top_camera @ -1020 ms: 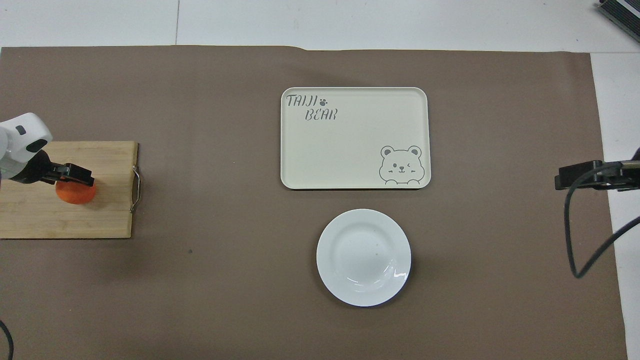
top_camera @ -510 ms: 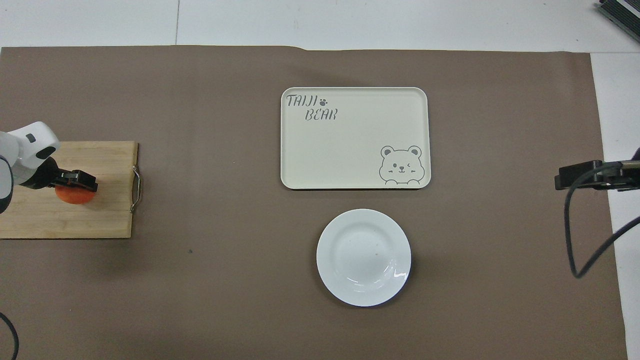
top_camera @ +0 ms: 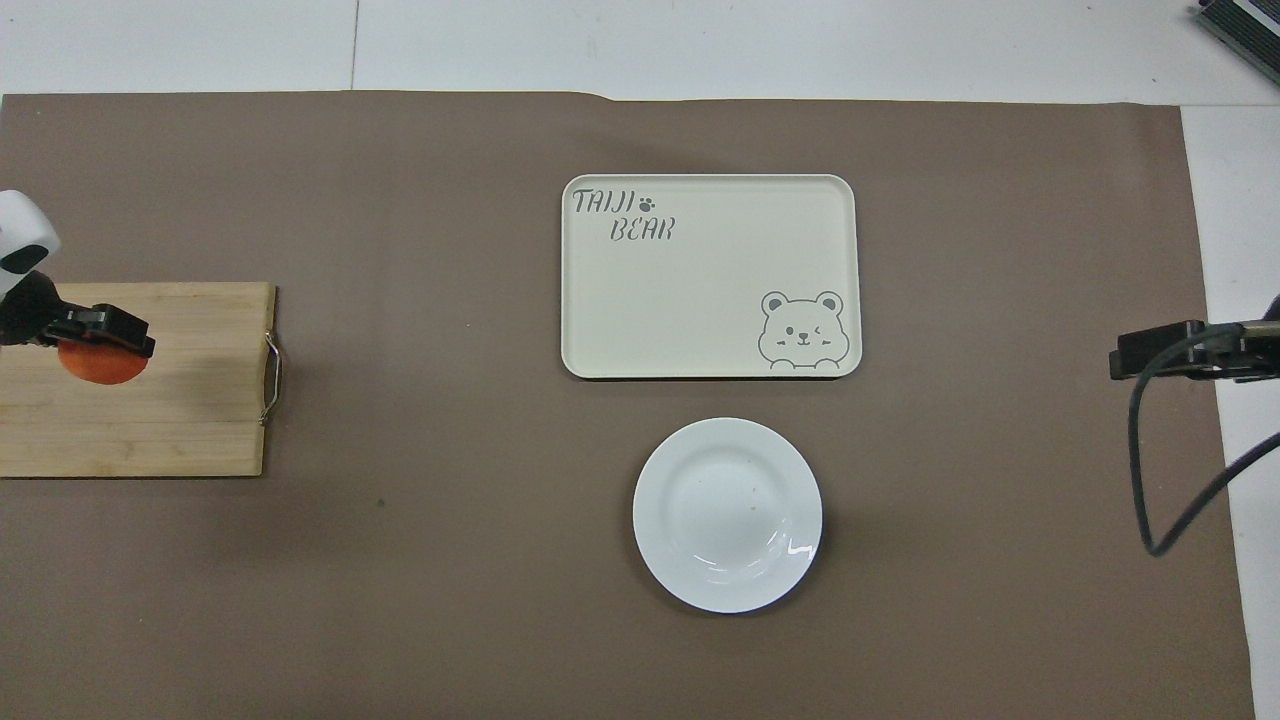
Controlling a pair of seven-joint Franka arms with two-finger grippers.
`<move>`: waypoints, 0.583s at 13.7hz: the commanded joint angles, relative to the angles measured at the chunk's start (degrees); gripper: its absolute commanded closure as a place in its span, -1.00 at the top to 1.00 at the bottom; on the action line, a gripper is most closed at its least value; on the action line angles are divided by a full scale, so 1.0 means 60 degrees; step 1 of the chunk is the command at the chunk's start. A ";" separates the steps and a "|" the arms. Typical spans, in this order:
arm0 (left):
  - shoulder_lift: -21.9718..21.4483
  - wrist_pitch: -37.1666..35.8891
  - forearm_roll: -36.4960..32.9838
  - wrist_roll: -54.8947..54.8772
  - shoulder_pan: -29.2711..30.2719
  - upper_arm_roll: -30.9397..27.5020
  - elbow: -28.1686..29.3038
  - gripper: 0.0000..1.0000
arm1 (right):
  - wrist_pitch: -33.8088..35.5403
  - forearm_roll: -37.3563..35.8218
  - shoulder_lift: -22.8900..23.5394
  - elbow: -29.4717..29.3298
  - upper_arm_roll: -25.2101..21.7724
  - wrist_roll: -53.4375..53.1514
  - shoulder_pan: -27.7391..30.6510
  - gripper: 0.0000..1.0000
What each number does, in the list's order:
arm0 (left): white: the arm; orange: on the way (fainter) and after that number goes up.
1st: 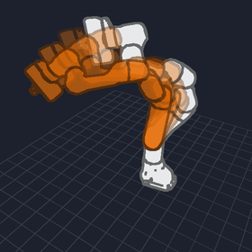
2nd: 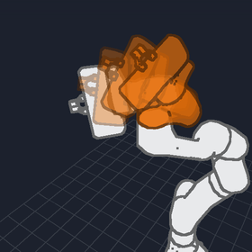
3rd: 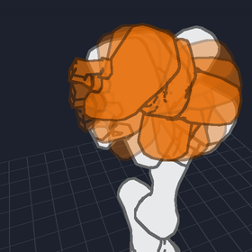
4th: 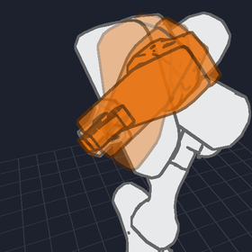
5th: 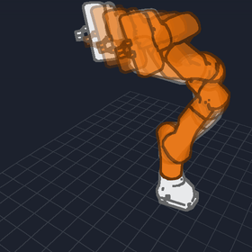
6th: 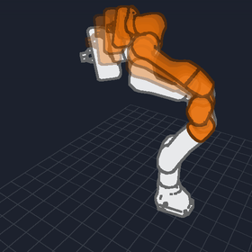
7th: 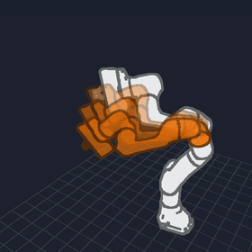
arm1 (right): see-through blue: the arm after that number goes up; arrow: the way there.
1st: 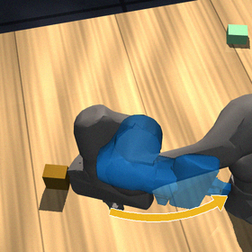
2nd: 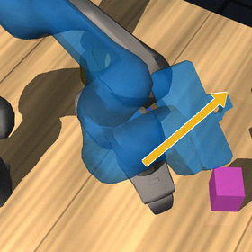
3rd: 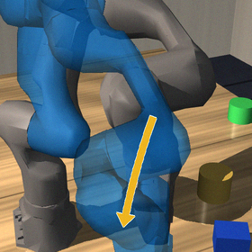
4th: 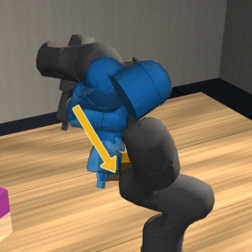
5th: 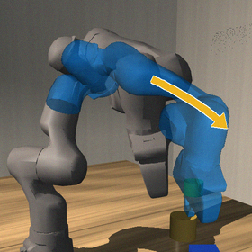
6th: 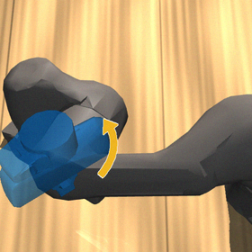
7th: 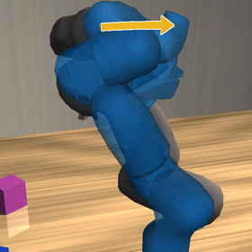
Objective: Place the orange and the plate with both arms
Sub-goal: 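Lower the left gripper onto the orange and close it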
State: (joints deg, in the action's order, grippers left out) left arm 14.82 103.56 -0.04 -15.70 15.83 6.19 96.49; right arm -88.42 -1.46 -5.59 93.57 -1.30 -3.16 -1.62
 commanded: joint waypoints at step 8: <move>-0.1253 -0.1834 -0.0126 0.2045 -0.1554 0.0008 -0.0920 -1.00 | 0.0058 -0.0109 -0.0181 0.0153 0.0085 0.0073 0.0109 1.00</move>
State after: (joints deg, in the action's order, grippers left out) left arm 8.58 94.42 -0.03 -5.58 8.47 6.87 91.10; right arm -88.42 -1.46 -5.59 93.57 -1.30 -3.16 -1.62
